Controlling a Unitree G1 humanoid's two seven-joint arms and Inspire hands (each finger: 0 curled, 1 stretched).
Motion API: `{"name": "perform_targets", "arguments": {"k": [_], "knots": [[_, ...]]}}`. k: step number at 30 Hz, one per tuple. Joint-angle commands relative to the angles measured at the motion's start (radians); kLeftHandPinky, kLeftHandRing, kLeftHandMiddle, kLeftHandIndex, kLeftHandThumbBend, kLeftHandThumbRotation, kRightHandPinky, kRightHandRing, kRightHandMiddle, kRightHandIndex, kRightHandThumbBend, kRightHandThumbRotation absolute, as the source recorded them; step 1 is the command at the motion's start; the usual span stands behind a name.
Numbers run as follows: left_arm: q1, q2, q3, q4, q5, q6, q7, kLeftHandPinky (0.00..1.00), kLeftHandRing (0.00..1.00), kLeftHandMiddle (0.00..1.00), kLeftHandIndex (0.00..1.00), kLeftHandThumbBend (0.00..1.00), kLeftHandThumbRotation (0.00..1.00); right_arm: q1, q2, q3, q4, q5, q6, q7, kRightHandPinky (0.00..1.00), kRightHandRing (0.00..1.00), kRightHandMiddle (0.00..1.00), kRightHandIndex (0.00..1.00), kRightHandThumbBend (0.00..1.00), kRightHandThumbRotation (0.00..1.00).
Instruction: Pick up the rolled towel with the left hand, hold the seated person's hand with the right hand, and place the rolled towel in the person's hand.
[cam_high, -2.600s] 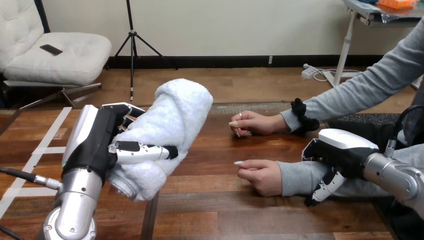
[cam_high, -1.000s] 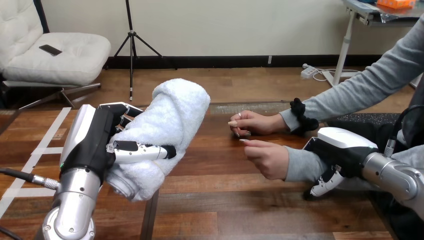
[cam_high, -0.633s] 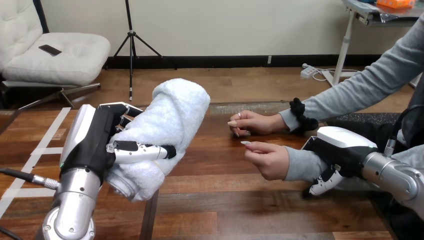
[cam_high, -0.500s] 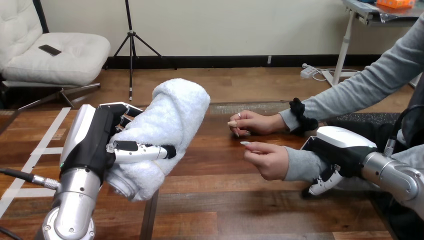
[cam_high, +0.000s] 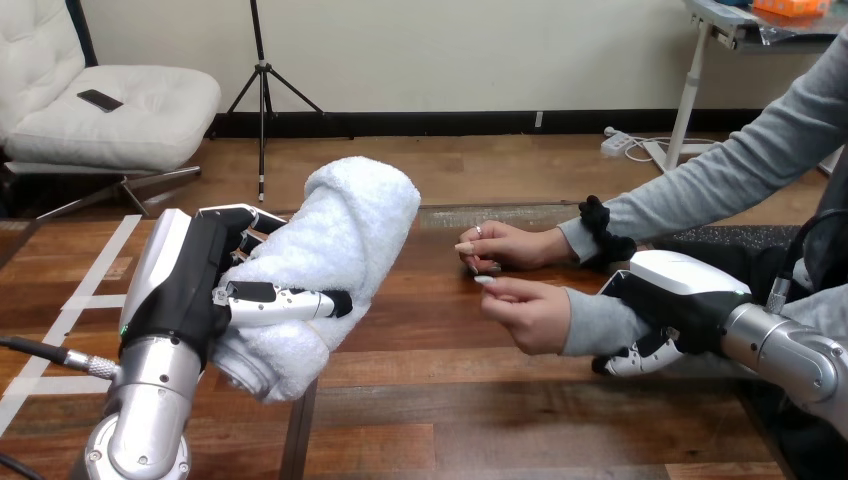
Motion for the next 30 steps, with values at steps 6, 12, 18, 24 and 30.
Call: {"name": "perform_targets", "arguments": {"k": [6,12,18,24,30], "knots": [[-0.054,0.005,0.007,-0.06,0.013,-0.021,0.016,0.23,0.31,0.38,0.44,0.66,0.0,-0.045,0.01,-0.014,0.003,0.021,-0.029,-0.041,0.15,0.2,0.26,0.27,0.43,0.35],[-0.054,0.005,0.008,-0.06,0.012,-0.019,0.015,0.23,0.31,0.39,0.44,0.66,0.0,-0.045,0.01,-0.019,0.003,0.029,-0.032,-0.041,0.14,0.18,0.25,0.26,0.42,0.29],[-0.053,0.007,0.007,-0.058,0.013,-0.022,0.016,0.24,0.31,0.39,0.44,0.66,0.0,-0.045,0.01,-0.022,0.003,0.033,-0.037,-0.043,0.14,0.19,0.25,0.28,0.42,0.21],[-0.052,0.008,0.006,-0.055,0.016,-0.026,0.017,0.23,0.31,0.38,0.44,0.66,0.0,-0.045,0.012,-0.029,0.007,0.045,-0.043,-0.041,0.14,0.19,0.25,0.28,0.42,0.16],[-0.053,0.007,0.007,-0.051,0.013,-0.027,0.018,0.21,0.29,0.37,0.44,0.66,0.0,-0.046,0.012,-0.031,0.006,0.057,-0.05,-0.04,0.14,0.18,0.25,0.28,0.42,0.12]]}}
